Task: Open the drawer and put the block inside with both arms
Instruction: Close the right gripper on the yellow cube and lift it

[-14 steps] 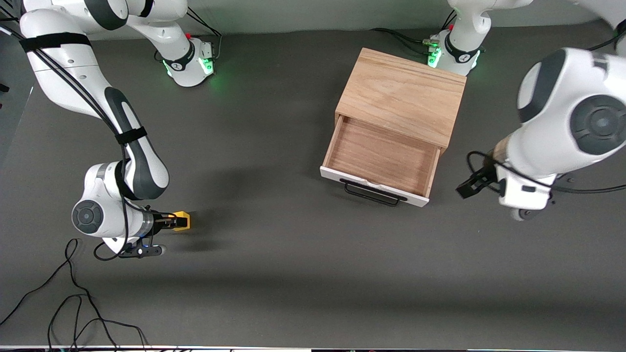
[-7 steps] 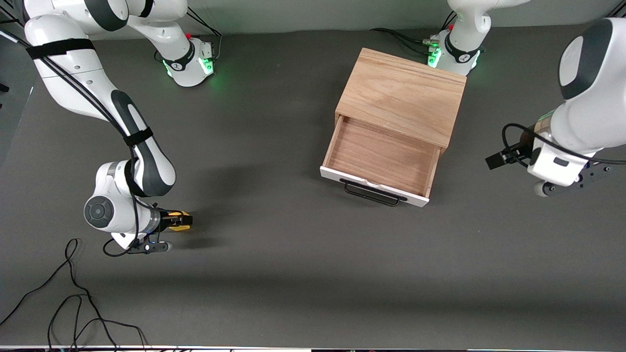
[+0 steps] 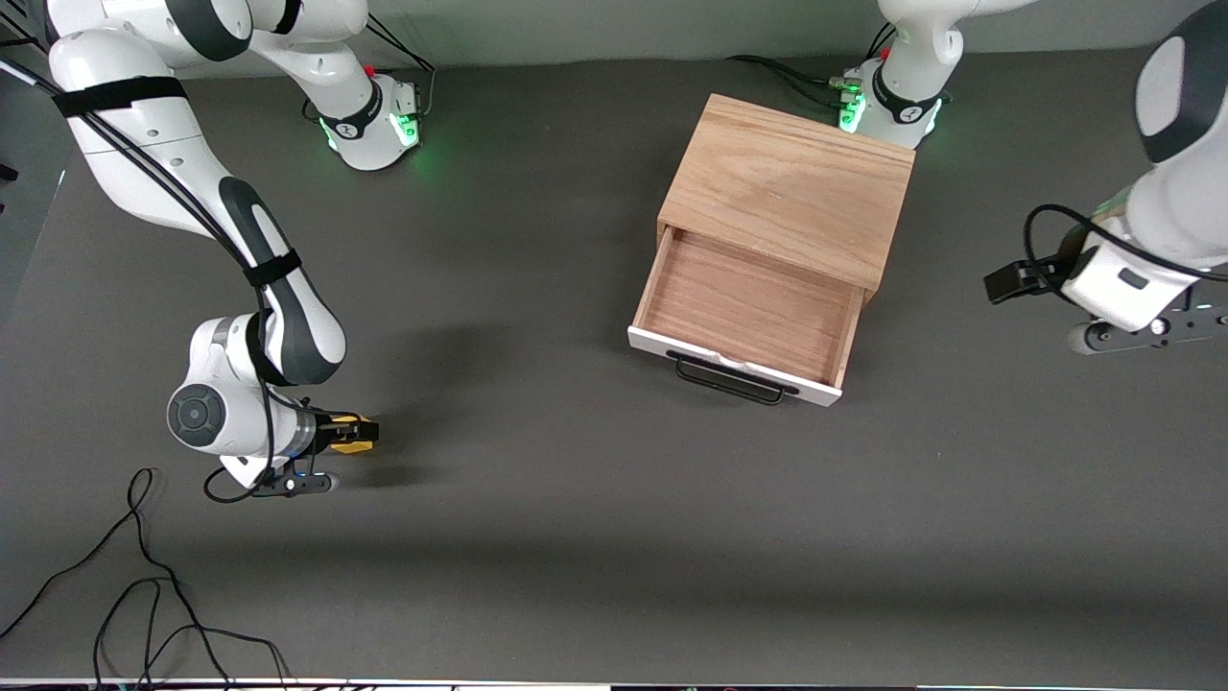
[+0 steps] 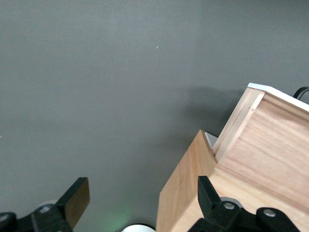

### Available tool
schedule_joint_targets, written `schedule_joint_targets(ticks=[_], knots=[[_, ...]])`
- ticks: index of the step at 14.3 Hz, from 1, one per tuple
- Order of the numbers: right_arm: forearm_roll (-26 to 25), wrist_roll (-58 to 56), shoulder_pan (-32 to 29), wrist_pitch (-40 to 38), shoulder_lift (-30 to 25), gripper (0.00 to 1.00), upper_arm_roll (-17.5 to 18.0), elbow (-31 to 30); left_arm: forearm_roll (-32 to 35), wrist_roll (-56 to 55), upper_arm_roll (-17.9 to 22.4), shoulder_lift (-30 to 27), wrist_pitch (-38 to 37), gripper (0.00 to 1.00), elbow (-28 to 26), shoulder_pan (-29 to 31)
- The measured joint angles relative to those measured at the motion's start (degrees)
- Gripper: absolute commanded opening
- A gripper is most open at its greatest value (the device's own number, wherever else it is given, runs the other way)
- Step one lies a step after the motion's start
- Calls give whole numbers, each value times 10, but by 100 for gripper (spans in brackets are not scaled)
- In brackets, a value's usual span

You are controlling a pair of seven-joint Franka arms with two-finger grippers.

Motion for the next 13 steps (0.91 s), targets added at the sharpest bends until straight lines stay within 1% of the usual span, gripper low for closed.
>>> schedule_joint_targets(ticks=[1,2,4,5,6,7,8,11,13], knots=[[0,0,0,1,0,91,0,0,-5,14,4,-2,0,100,0,3],[0,0,-1,2,0,84,0,0,-8,25,6,-4,0,100,0,5],[0,0,-2,8,0,57,0,0,-13,69,7,-8,-1,100,-1,9],[0,0,-2,10,0,48,0,0,-15,100,10,-11,-2,100,-1,13],[0,0,-2,11,0,42,0,0,-18,124,13,-15,-3,100,-1,18],[0,0,-2,11,0,38,0,0,-20,138,15,-19,-3,100,-2,22],[0,0,-2,11,0,37,0,0,-22,145,16,-22,-2,100,-2,24],[0,0,-2,11,0,25,0,-1,-25,147,15,-29,0,100,-3,25],[0,0,-2,11,0,20,0,-1,-26,147,12,-29,1,100,-4,24]])
